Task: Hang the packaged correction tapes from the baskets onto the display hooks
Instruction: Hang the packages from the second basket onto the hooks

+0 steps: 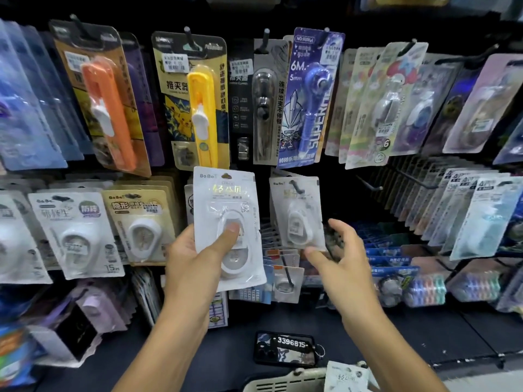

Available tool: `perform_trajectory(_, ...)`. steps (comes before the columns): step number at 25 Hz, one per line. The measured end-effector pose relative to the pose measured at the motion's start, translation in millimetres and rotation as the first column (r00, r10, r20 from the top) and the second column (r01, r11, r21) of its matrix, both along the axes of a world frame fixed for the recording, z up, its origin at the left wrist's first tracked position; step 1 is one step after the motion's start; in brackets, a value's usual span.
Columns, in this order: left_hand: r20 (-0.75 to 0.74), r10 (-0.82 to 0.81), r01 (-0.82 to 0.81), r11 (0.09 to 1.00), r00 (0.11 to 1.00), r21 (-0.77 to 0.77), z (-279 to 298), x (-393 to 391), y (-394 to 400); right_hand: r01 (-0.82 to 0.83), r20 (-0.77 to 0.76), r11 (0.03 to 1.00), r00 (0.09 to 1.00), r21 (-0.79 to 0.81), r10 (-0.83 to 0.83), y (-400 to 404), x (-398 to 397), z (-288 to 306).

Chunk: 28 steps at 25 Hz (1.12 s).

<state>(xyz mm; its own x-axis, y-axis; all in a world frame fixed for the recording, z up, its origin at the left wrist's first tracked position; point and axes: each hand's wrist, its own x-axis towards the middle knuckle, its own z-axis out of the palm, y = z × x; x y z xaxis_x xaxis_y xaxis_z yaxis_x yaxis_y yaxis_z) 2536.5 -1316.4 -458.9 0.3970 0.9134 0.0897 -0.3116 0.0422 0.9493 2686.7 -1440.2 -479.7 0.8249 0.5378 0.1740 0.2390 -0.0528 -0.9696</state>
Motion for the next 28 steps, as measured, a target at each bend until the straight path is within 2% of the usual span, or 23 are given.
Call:
perform_trajectory(2,0.005,-0.033,0.033,0.999,0.999,0.04,-0.4,2.4,-3.9,-0.177,-0.046,0.973,0.982,0.145,0.186,-4.8,-13.7,-8.2)
perform_trajectory(4,-0.014,-0.145,0.146,0.984,0.989,0.1,-1.4,7.6,-13.2,-0.354,-0.07,0.901,0.921,0.252,0.382,0.9,-24.5,-11.2)
perform_trajectory(5,-0.037,-0.222,0.225,0.966,0.974,0.127,-3.4,10.3,-17.2,-0.37,-0.067,0.879,0.911,0.301,0.406,6.1,-27.1,-11.1)
perform_trajectory(7,-0.157,-0.303,0.33,0.923,0.94,0.196,-8.0,13.6,-20.5,-0.265,-0.107,0.892,0.94,0.366,0.323,8.7,-28.6,-4.5)
perform_trajectory(8,-0.283,-0.232,0.314,0.903,0.93,0.292,-10.7,15.0,-16.4,-0.19,-0.129,0.911,0.959,0.367,0.252,4.1,-27.4,-1.9)
perform_trajectory(9,-0.444,-0.052,0.271,0.853,0.895,0.446,-13.4,16.0,-8.5,-0.124,-0.132,0.93,0.975,0.346,0.179,-2.5,-24.6,-1.4)
perform_trajectory(10,-0.571,0.194,0.259,0.746,0.797,0.614,-16.6,16.7,0.7,-0.08,-0.112,0.949,0.987,0.305,0.119,-10.5,-21.1,-2.3)
perform_trajectory(11,-0.619,0.4,0.29,0.628,0.675,0.722,-17.7,17.2,8.4,-0.055,-0.078,0.965,0.994,0.256,0.077,-17.7,-18.1,-2.8)
perform_trajectory(12,-0.635,0.498,0.327,0.571,0.591,0.753,-20.1,19.3,16.5,-0.038,-0.041,0.975,0.998,0.221,0.048,-22.4,-15.9,-2.9)
perform_trajectory(14,-0.676,0.521,0.403,0.548,0.521,0.733,-23.0,21.6,26.7,-0.025,0.015,0.981,1.0,0.19,0.023,-20.7,-13.3,-0.9)
perform_trajectory(16,-0.694,0.508,0.442,0.538,0.51,0.718,-27.2,22.0,30.4,-0.082,0.015,0.988,0.997,0.128,0.08,-8.7,-9.7,-1.1)
perform_trajectory(19,-0.678,0.531,0.459,0.499,0.508,0.735,-33.4,20.5,29.0,-0.153,-0.17,0.983,0.971,0.098,0.168,1.8,1.6,-10.3)
perform_trajectory(21,-0.643,0.547,0.428,0.481,0.536,0.765,-36.9,17.5,25.3,-0.121,-0.173,0.991,0.977,0.05,0.128,-7.7,10.9,-28.4)
perform_trajectory(23,-0.644,0.512,0.387,0.525,0.568,0.758,-44.9,16.3,16.7,-0.161,-0.226,0.987,0.963,-0.032,0.149,-28.5,10.1,-58.0)
perform_trajectory(24,-0.692,0.443,0.397,0.588,0.57,0.704,-55.4,15.8,8.1,-0.216,-0.255,0.967,0.951,-0.133,0.177,-42.6,4.9,-81.6)
perform_trajectory(25,-0.762,0.341,0.452,0.646,0.55,0.616,-71.1,16.2,-2.4,-0.281,-0.227,0.909,0.95,-0.309,0.217,-56.6,0.0,-109.6)
perform_trajectory(26,-0.845,0.24,0.558,0.66,0.478,0.503,-92.8,16.2,-16.1,-0.351,-0.167,0.77,0.936,-0.533,0.31,-73.1,-3.7,-140.3)
perform_trajectory(27,-0.923,0.156,0.688,0.625,0.352,0.368,-120.0,13.7,-33.7,-0.385,-0.141,0.56,0.892,-0.734,0.429,-90.0,-6.0,-171.4)
perform_trajectory(28,-0.974,0.105,0.803,0.553,0.199,0.223,-149.0,9.5,-50.1,-0.361,-0.14,0.331,0.831,-0.872,0.538,-103.7,-6.9,-196.1)
